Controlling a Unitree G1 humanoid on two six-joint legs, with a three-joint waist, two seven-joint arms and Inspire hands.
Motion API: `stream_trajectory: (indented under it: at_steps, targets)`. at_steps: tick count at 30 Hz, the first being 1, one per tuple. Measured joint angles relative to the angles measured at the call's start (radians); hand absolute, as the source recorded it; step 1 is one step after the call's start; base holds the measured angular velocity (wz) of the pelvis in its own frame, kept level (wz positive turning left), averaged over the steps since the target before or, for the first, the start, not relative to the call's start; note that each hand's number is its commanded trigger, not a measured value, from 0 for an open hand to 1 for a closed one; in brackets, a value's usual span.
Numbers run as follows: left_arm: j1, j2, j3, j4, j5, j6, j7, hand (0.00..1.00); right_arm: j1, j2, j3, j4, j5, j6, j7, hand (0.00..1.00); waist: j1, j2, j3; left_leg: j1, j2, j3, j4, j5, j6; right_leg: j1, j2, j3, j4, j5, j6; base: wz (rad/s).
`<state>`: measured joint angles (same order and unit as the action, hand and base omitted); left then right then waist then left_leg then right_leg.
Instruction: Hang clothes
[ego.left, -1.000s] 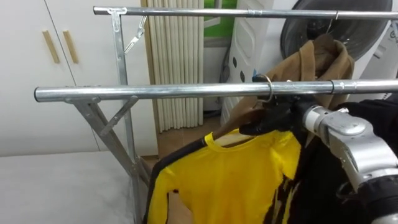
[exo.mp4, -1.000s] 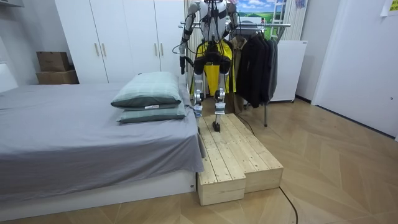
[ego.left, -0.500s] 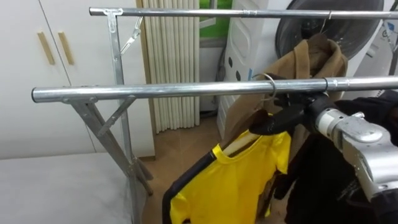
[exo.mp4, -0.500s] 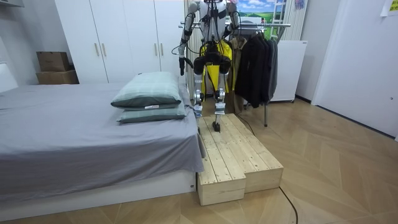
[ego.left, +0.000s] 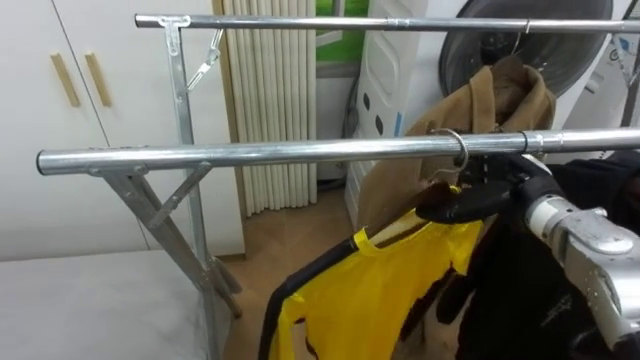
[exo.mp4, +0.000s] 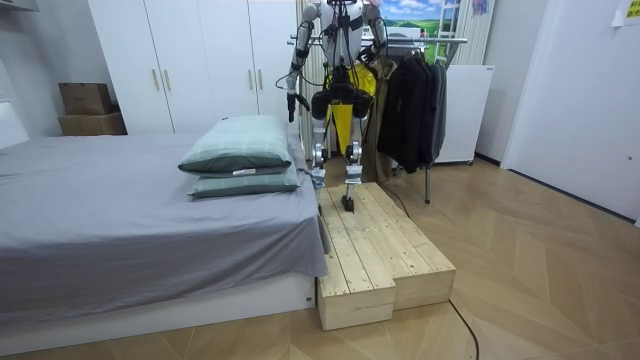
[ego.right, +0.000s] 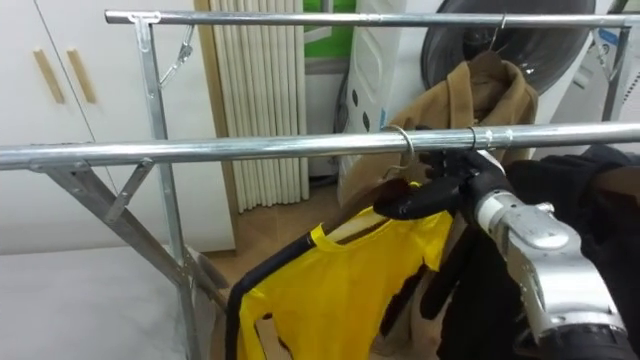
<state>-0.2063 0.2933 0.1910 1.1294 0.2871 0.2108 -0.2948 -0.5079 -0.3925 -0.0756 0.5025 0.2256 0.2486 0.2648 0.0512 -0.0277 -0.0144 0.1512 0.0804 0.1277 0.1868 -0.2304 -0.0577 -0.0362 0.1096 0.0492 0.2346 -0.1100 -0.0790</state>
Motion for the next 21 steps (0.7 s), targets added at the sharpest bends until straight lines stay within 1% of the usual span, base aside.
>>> stream_trajectory:
  at_steps: [3,4,6,9,11,13,15,16,17,19,21]
  targets:
    - [0.028,0.004,0.000,-0.010,0.000,-0.002,0.005,0.00,0.031,0.000,-0.021,0.000,0.022,-0.010,-0.025,0.00,-0.018,0.000,0.0000,-0.002,-0.001,0.001,0.000,0.000,0.000,-0.001,-0.002,0.000,0.001,-0.001,0.002,0.07]
    - [0.033,0.004,0.000,-0.010,0.000,-0.003,0.007,0.00,0.039,0.000,-0.027,0.000,0.029,-0.012,-0.026,0.00,-0.019,0.000,0.0000,-0.002,-0.001,0.002,0.000,0.000,0.000,-0.001,-0.002,0.001,0.000,-0.001,0.002,0.00]
    - [0.052,0.004,0.000,-0.010,0.000,-0.016,0.008,0.00,0.076,-0.003,-0.040,0.000,0.051,-0.038,-0.036,0.00,-0.025,0.000,-0.0003,-0.002,-0.001,0.004,0.000,0.000,0.000,0.001,-0.002,0.002,-0.009,-0.001,0.002,0.00]
    - [0.065,0.004,0.000,-0.010,-0.001,-0.020,0.009,0.00,0.132,-0.004,-0.047,-0.001,0.052,-0.072,-0.043,0.00,-0.025,0.001,-0.0006,0.001,-0.001,0.008,0.001,0.000,0.000,0.005,-0.002,0.004,-0.013,0.001,0.001,-0.01]
    - [0.069,0.004,0.000,-0.012,0.000,-0.025,0.009,0.00,0.162,-0.004,-0.047,-0.001,0.043,-0.081,-0.043,0.00,-0.025,0.001,-0.0007,0.001,-0.001,0.008,0.001,0.000,0.000,0.003,-0.002,0.004,-0.013,0.001,0.001,0.00]
    - [0.080,0.004,0.000,-0.020,0.000,-0.033,0.009,0.00,0.191,-0.004,-0.047,-0.001,0.039,-0.084,-0.044,0.00,-0.025,0.002,-0.0013,0.001,-0.001,0.008,0.001,0.000,0.000,0.003,-0.002,0.004,-0.012,0.001,0.001,0.00]
    - [0.102,0.004,0.000,-0.030,0.000,-0.048,0.010,0.00,0.240,-0.004,-0.054,0.008,0.042,-0.089,-0.044,0.00,-0.031,0.005,-0.0009,0.012,-0.001,0.008,0.000,0.000,0.000,0.018,-0.002,0.003,-0.014,0.002,0.000,0.00]
    - [0.107,0.004,0.000,-0.031,0.000,-0.050,0.011,0.00,0.253,-0.003,-0.056,0.012,0.042,-0.090,-0.045,0.00,-0.030,0.007,-0.0004,0.017,-0.001,0.008,-0.001,0.000,0.000,0.022,-0.002,0.003,-0.014,0.002,0.000,0.00]
    - [0.120,0.004,0.000,-0.031,0.000,-0.052,0.016,0.00,0.271,-0.003,-0.057,0.021,0.042,-0.090,-0.045,0.00,-0.031,0.011,-0.0025,0.023,-0.001,0.008,0.000,0.000,0.000,0.025,-0.001,0.004,-0.015,0.000,0.003,-0.09]
    - [0.130,0.004,0.000,-0.031,-0.001,-0.053,0.024,0.00,0.293,-0.003,-0.066,0.028,0.042,-0.090,-0.046,0.00,-0.033,0.016,-0.0018,0.024,-0.001,0.008,-0.002,0.000,0.000,0.025,0.000,0.008,-0.014,-0.001,0.004,-0.07]
    - [0.140,0.004,0.006,-0.031,0.000,-0.063,0.024,0.00,0.319,-0.003,-0.079,0.036,0.041,-0.090,-0.043,0.00,-0.042,0.020,-0.0012,0.024,-0.001,0.009,-0.007,0.000,0.000,0.021,0.001,0.012,-0.013,-0.001,0.004,0.00]
